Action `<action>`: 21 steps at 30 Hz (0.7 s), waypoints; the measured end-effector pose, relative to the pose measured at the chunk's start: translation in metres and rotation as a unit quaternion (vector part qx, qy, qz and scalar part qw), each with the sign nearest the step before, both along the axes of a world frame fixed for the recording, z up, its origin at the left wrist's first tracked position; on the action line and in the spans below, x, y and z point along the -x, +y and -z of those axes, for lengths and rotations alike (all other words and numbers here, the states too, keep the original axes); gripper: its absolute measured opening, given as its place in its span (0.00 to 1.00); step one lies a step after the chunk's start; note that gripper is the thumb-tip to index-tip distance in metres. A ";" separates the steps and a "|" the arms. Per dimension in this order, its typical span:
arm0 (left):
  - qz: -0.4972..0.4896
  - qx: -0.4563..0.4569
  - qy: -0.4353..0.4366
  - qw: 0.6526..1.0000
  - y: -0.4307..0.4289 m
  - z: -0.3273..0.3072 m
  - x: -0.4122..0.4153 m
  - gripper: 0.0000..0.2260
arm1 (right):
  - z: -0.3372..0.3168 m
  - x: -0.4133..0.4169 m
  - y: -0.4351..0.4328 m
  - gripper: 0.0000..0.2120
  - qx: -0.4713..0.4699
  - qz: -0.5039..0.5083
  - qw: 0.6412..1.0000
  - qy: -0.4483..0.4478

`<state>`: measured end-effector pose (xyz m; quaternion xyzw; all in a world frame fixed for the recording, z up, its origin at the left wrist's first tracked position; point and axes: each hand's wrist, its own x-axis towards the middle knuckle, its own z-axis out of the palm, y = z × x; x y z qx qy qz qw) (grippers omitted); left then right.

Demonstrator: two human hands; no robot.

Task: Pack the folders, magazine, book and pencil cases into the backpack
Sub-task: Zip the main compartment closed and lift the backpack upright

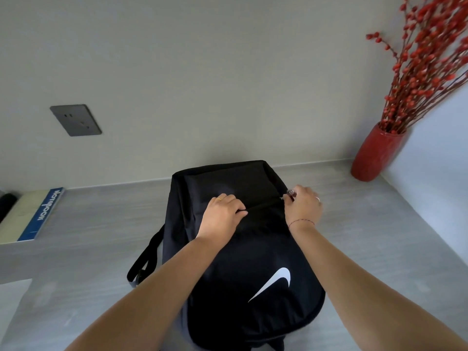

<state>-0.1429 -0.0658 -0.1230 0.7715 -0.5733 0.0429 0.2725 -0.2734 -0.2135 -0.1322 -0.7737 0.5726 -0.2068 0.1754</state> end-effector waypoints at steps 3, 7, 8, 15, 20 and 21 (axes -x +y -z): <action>-0.049 0.032 0.026 0.998 0.017 -0.002 -0.015 0.09 | -0.009 -0.010 0.035 0.20 0.076 -0.033 0.995 -0.046; -0.144 0.032 0.084 0.985 0.057 0.006 -0.038 0.08 | -0.010 -0.028 0.123 0.13 0.094 -0.239 0.958 -0.130; -0.156 0.021 0.101 0.982 0.068 0.010 -0.040 0.07 | -0.005 -0.031 0.144 0.11 0.077 -0.289 0.947 -0.119; -0.211 -0.054 0.220 0.951 0.135 0.041 -0.032 0.06 | 0.040 -0.041 0.203 0.18 0.034 -0.365 0.925 0.096; -0.200 -0.056 0.255 0.945 0.153 0.049 -0.034 0.06 | 0.036 -0.052 0.205 0.08 0.095 -0.314 0.938 0.116; -0.193 -0.060 0.258 0.945 0.152 0.049 -0.032 0.06 | 0.035 -0.051 0.204 0.06 0.115 -0.297 0.941 0.113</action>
